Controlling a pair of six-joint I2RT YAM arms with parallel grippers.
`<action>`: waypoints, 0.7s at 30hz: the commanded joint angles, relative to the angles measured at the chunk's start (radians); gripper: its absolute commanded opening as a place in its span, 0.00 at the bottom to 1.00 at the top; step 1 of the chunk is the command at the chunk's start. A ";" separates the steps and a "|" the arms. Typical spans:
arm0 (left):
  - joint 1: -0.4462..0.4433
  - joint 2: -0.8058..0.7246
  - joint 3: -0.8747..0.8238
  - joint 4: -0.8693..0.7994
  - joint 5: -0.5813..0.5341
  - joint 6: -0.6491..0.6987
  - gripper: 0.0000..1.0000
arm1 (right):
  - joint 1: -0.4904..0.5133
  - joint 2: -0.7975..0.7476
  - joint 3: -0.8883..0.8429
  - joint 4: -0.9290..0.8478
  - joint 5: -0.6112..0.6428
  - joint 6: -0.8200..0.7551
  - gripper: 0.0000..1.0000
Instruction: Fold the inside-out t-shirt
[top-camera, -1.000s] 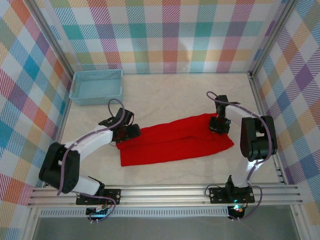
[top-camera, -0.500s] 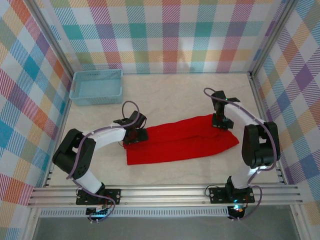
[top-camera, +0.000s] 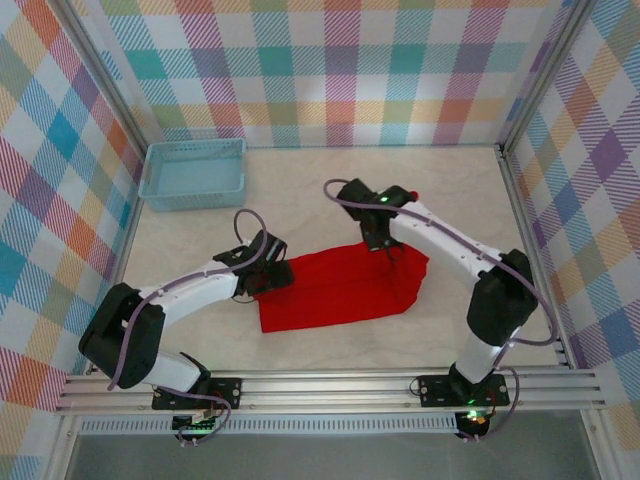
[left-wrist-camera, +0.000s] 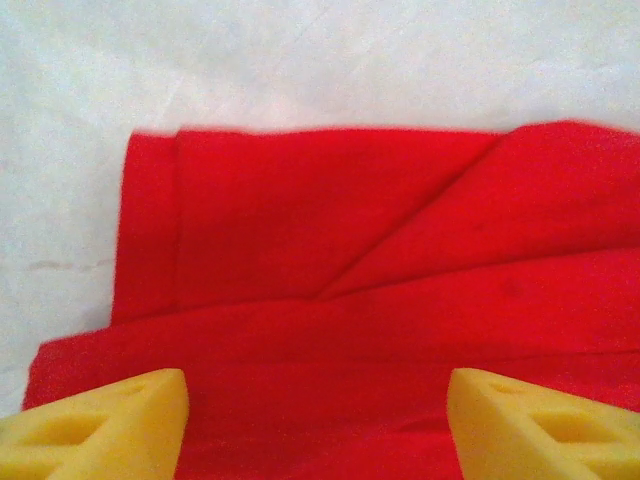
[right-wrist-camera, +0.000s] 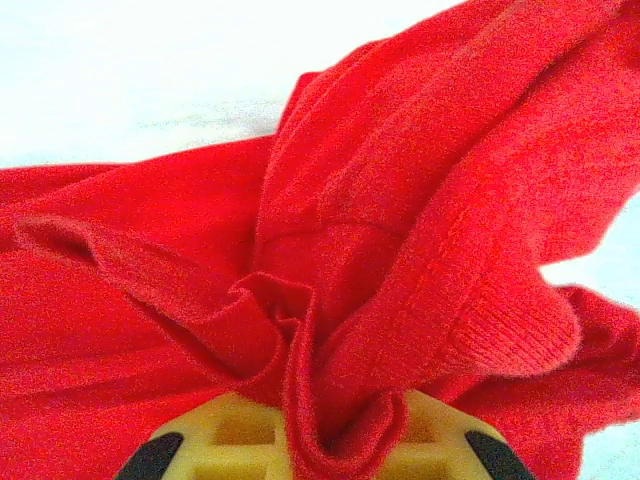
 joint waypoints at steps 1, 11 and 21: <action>0.000 0.031 -0.054 0.064 0.032 -0.024 0.61 | 0.068 0.035 0.071 -0.050 -0.101 0.069 0.00; -0.051 0.052 -0.168 0.226 0.051 -0.097 0.51 | 0.117 0.063 0.055 0.219 -0.438 0.213 0.00; -0.111 -0.003 -0.212 0.234 0.017 -0.148 0.50 | 0.130 0.130 0.111 0.318 -0.541 0.288 0.00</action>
